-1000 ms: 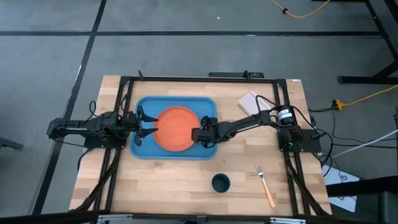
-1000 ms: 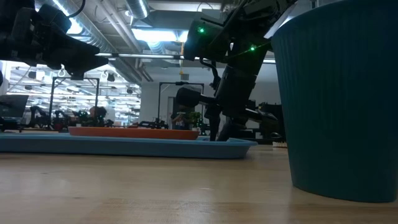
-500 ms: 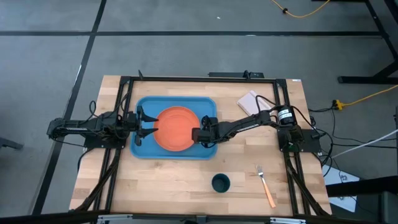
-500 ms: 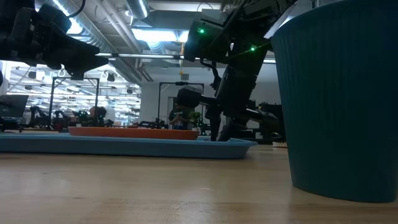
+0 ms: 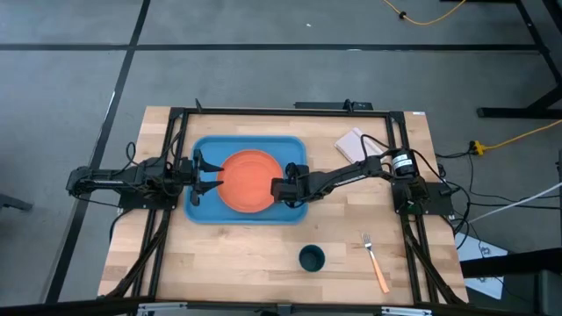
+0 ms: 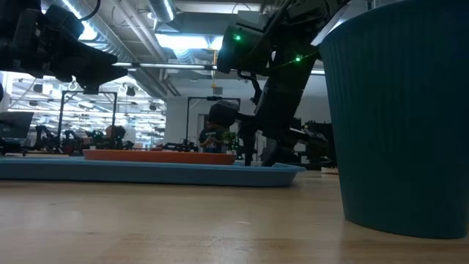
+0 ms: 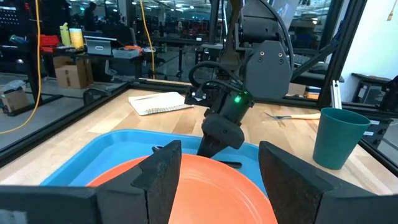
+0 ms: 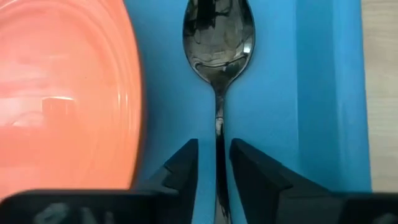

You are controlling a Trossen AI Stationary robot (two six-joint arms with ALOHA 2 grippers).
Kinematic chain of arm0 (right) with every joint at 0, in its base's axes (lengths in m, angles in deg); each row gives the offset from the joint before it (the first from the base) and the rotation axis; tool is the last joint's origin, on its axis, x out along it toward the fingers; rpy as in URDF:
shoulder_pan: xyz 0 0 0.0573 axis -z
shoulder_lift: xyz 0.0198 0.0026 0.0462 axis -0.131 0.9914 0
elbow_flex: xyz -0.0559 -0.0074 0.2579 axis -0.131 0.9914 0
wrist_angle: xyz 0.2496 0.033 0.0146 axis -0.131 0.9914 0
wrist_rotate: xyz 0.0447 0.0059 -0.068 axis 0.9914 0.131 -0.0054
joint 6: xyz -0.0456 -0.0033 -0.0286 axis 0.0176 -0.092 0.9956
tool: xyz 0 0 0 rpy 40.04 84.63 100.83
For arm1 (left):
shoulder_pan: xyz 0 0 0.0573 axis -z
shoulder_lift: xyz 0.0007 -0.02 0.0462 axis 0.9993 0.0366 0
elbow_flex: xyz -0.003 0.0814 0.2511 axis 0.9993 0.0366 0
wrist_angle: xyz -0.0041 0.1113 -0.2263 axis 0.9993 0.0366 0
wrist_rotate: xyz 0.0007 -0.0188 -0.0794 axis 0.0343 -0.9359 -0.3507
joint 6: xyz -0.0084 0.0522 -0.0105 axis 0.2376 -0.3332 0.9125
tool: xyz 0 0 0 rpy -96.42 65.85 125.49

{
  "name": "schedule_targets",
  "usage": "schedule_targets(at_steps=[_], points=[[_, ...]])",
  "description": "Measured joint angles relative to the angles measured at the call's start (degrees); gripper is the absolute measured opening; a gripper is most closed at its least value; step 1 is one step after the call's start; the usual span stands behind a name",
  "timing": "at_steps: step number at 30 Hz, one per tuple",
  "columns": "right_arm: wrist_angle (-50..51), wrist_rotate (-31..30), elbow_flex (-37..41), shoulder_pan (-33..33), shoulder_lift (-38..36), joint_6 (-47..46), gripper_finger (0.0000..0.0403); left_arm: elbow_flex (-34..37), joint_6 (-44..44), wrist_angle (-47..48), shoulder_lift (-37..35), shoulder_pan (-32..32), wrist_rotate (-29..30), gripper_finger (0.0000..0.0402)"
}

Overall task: Pick and place plate/cup/fork/spoon on tray
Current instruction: Put the orange fork on the blue serving tray at the right of the black spoon

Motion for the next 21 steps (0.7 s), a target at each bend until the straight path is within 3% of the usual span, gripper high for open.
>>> schedule_targets(at_steps=[4,15,21], points=[[0.04,0.03,0.00,-0.15,0.00,0.25,0.0128,0.00,0.00,-0.01,0.00,-0.01,-0.01,0.0208],[1.79,-2.17,0.22,-1.20,-5.06,1.09,0.0130,0.00,-0.01,0.00,0.00,-0.01,0.01,0.0208],[1.02,-6.61,0.14,-3.13,-11.33,13.81,0.0130,0.00,-0.01,-0.01,-0.02,0.00,0.00,0.0208]])
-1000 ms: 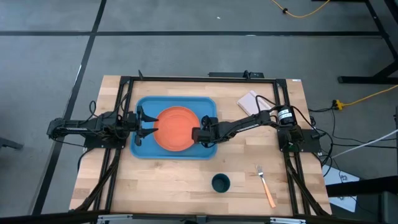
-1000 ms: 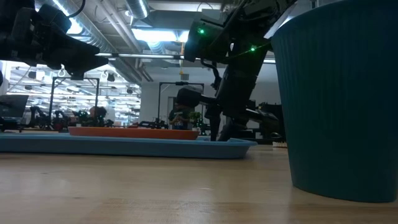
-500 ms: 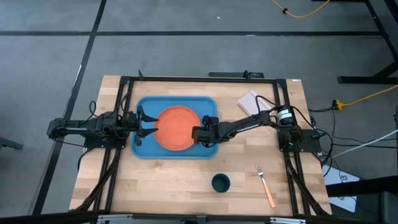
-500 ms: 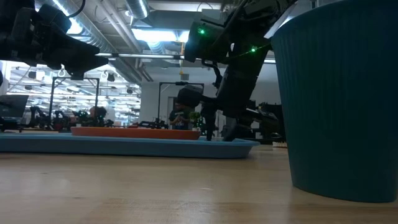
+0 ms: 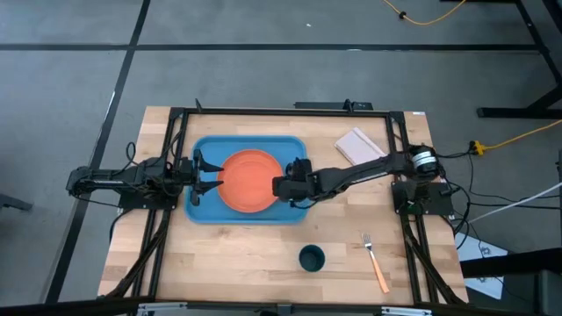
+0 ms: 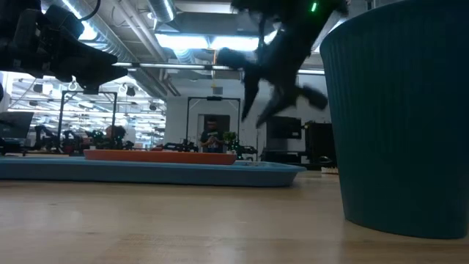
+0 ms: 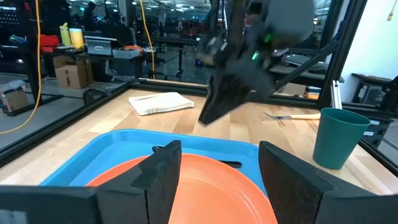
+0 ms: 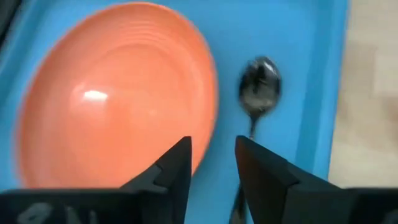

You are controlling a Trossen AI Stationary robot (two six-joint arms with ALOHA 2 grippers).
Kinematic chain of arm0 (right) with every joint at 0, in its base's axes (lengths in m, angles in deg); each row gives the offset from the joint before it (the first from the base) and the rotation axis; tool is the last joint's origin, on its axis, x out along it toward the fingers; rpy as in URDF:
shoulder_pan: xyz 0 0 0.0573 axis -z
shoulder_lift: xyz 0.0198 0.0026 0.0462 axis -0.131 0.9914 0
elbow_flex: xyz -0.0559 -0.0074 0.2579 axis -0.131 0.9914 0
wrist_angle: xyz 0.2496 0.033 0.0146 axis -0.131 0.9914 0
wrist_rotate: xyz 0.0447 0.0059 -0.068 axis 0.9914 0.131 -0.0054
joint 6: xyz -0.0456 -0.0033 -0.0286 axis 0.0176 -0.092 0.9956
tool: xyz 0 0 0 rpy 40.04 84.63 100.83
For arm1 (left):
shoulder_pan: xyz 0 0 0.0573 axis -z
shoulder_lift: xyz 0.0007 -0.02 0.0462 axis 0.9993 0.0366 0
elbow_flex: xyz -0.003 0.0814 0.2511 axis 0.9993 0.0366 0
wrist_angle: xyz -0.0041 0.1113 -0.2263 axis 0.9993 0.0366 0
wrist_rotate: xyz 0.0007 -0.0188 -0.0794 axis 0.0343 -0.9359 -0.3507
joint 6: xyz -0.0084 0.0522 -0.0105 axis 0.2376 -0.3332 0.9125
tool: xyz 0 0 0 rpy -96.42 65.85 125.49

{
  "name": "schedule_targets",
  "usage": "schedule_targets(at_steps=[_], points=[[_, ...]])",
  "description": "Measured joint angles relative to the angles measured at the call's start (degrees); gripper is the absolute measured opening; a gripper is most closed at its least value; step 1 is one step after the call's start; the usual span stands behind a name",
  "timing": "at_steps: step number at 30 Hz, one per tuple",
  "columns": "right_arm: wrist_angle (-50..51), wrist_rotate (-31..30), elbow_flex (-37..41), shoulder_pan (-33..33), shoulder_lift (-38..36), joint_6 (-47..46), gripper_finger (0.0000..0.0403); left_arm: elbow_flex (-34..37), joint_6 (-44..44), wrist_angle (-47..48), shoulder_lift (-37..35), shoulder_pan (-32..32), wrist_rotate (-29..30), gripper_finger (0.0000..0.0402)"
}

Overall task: Pick and place plate/cup/fork/spoon on tray
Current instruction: Put the orange fork on the blue serving tray at the right of the black spoon

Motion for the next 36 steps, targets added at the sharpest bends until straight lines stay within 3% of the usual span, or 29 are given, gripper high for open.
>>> schedule_targets(at_steps=[5,11,13,16,21,27,36], points=[[2.84,-0.74,-0.07,-2.57,-5.68,12.06,0.0130,0.00,0.00,0.00,0.00,0.01,-0.01,0.0208],[8.65,7.65,-0.10,-8.01,-9.05,16.16,0.0130,0.00,0.01,0.00,0.00,0.01,-0.01,0.0208],[13.08,6.42,-0.10,-10.66,-9.35,12.82,0.0130,0.00,0.00,0.00,0.00,0.01,0.01,0.0208],[22.02,3.62,-0.07,-14.68,-9.45,0.04,0.0130,0.00,0.01,0.01,0.00,0.01,-0.01,0.0208],[31.46,3.63,-0.07,-20.47,-9.56,-14.64,0.0130,0.00,0.00,0.00,0.00,0.00,0.01,0.0208],[38.51,10.04,0.11,-24.60,-9.56,-26.16,0.0130,0.00,0.00,0.01,0.00,0.01,-0.01,0.0208],[41.87,18.07,0.17,-28.50,-9.56,-34.32,0.0130,0.00,0.00,0.02,0.00,-0.02,-0.01,0.0208]])
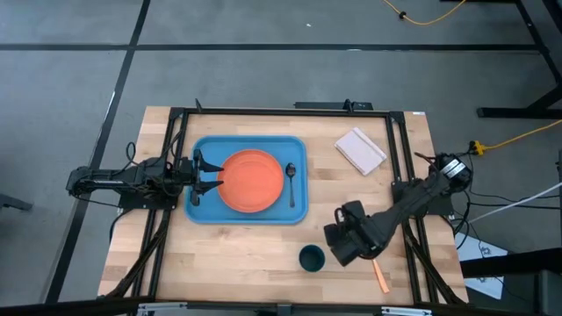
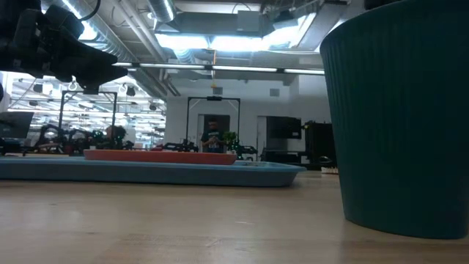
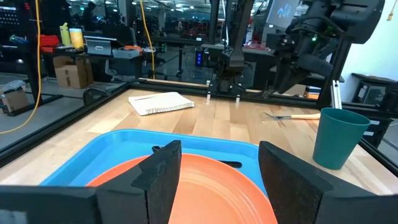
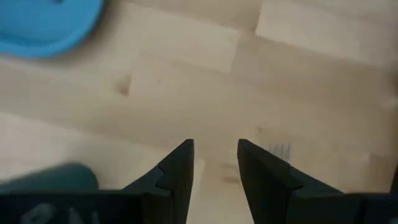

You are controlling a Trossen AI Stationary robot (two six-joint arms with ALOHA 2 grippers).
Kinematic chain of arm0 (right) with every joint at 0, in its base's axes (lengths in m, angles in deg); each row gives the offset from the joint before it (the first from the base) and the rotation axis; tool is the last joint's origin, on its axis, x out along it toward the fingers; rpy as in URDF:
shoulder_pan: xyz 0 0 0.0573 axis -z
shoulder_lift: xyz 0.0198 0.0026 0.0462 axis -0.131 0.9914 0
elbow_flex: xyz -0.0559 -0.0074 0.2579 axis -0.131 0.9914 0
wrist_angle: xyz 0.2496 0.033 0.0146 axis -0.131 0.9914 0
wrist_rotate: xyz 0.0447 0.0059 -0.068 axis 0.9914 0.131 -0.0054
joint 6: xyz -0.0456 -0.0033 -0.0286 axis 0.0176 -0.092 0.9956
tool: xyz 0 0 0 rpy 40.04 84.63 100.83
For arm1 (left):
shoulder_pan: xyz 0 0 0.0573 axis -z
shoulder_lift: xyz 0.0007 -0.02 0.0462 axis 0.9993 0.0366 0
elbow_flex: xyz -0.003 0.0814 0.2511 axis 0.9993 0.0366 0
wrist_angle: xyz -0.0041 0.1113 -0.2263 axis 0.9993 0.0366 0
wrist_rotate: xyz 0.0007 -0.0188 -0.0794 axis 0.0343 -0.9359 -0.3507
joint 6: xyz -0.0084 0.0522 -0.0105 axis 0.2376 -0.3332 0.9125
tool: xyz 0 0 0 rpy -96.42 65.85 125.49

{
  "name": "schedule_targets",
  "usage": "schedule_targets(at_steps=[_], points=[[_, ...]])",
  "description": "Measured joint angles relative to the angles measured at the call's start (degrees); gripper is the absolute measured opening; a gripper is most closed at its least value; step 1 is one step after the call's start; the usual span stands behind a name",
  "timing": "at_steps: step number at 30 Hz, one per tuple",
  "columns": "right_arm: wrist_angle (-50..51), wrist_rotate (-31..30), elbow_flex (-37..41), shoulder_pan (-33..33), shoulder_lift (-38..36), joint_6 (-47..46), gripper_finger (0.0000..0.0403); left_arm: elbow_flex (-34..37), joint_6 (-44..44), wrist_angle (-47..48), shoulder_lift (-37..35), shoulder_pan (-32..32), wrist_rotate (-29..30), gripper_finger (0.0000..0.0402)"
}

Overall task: Pick and place plate/cup/fork/spoon on tray
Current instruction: Put the orange fork on the blue serving tray at the right of the black spoon

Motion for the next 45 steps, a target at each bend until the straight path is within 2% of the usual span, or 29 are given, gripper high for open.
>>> schedule_targets(at_steps=[6,15,24,28,45], points=[[0.04,0.88,0.02,-5.21,0.69,-6.20,0.0130,-0.01,0.00,-0.02,0.00,0.01,0.00,0.0208],[-0.13,6.09,0.09,-13.37,5.58,-15.64,0.0130,-0.01,0.01,0.00,0.02,0.01,0.00,0.0208],[-0.06,7.60,0.09,-17.96,9.05,-18.62,0.0130,0.00,0.00,-0.02,0.02,0.00,0.00,0.0208],[-0.10,7.64,2.70,-18.34,9.11,-18.49,0.0130,0.00,0.00,-0.02,0.02,0.02,0.00,0.0208],[-23.60,8.72,20.20,-18.32,4.69,-15.11,0.0130,-0.01,0.01,-0.02,0.02,0.01,0.00,0.0208]])
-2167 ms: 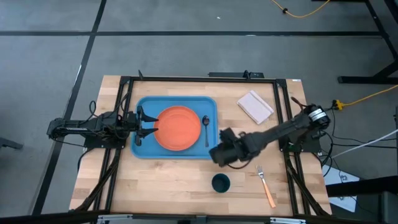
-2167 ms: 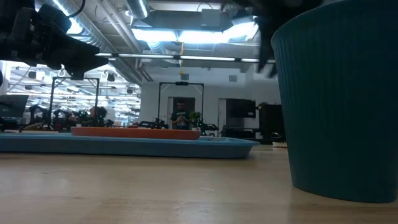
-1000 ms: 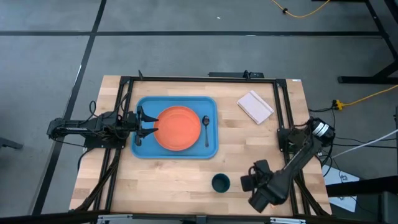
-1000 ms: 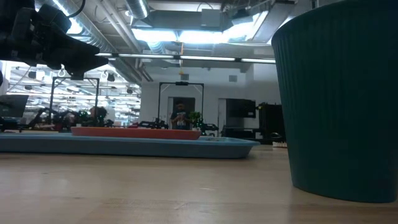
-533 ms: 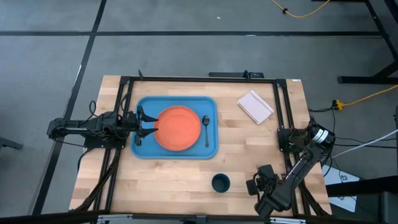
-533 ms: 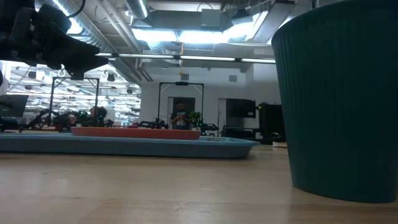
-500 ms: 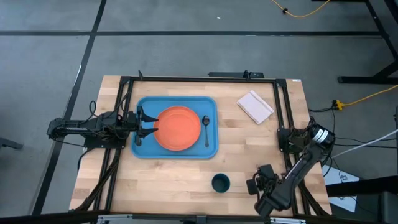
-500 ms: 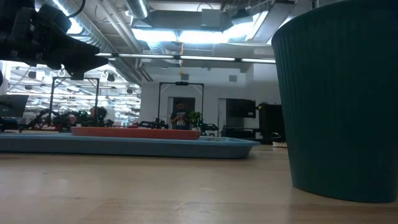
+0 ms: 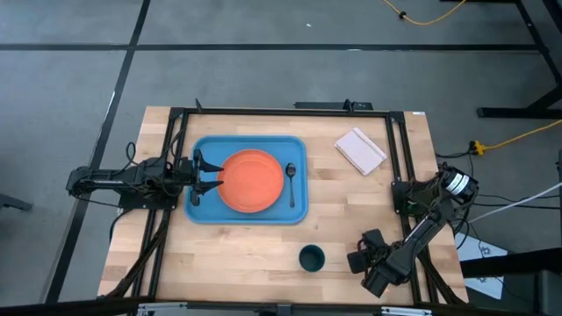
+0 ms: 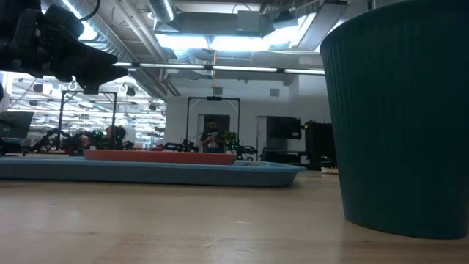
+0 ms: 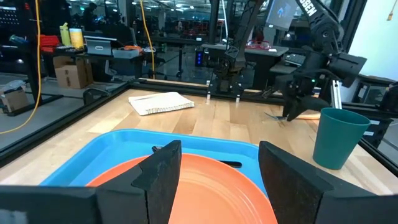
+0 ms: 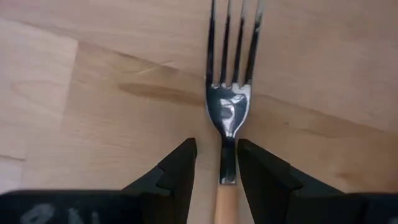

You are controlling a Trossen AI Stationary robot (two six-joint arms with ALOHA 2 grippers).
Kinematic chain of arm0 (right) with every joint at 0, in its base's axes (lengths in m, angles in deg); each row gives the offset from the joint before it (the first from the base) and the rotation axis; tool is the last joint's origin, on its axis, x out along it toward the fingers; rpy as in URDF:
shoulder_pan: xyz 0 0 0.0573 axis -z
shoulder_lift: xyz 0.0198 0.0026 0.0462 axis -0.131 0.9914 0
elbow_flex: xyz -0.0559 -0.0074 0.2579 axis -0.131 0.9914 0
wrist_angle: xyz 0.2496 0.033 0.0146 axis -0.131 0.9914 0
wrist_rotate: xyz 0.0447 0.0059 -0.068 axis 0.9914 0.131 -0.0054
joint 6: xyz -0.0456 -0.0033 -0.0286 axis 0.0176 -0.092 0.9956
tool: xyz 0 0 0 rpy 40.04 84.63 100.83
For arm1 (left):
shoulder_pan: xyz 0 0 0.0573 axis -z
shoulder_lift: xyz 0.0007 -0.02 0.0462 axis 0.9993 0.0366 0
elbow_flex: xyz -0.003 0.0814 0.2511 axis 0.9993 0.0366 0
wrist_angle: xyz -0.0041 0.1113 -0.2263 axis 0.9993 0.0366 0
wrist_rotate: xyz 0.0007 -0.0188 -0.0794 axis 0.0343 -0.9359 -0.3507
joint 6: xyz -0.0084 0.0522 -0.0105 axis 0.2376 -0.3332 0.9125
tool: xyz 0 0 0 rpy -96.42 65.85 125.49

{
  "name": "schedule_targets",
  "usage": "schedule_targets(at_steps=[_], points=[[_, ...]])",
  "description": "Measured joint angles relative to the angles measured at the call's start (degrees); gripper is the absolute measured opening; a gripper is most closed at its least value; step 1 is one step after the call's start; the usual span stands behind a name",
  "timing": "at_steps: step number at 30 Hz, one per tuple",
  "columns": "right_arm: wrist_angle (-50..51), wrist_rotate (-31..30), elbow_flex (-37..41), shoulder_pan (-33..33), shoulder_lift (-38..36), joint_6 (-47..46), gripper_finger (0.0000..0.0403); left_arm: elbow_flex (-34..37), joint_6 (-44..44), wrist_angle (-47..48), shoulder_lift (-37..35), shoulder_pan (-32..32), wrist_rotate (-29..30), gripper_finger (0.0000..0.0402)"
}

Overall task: Pick and place plate/cup/fork/spoon on tray
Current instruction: Put the orange fork on the blue serving tray at the right of the black spoon

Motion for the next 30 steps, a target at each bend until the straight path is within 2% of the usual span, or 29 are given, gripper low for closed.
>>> schedule_targets(at_steps=[4,14,30], points=[[-1.54,1.07,0.81,0.10,-0.08,2.65,0.0123,0.01,-0.01,0.00,0.00,0.01,0.00,0.0208],[0.51,-0.08,-1.14,0.04,0.45,0.98,0.0084,-0.01,-0.01,0.00,0.00,-0.01,0.00,0.0208],[0.70,0.59,-1.25,2.05,0.45,4.24,0.0082,0.01,0.01,0.00,-0.02,-0.01,0.02,0.0208]])
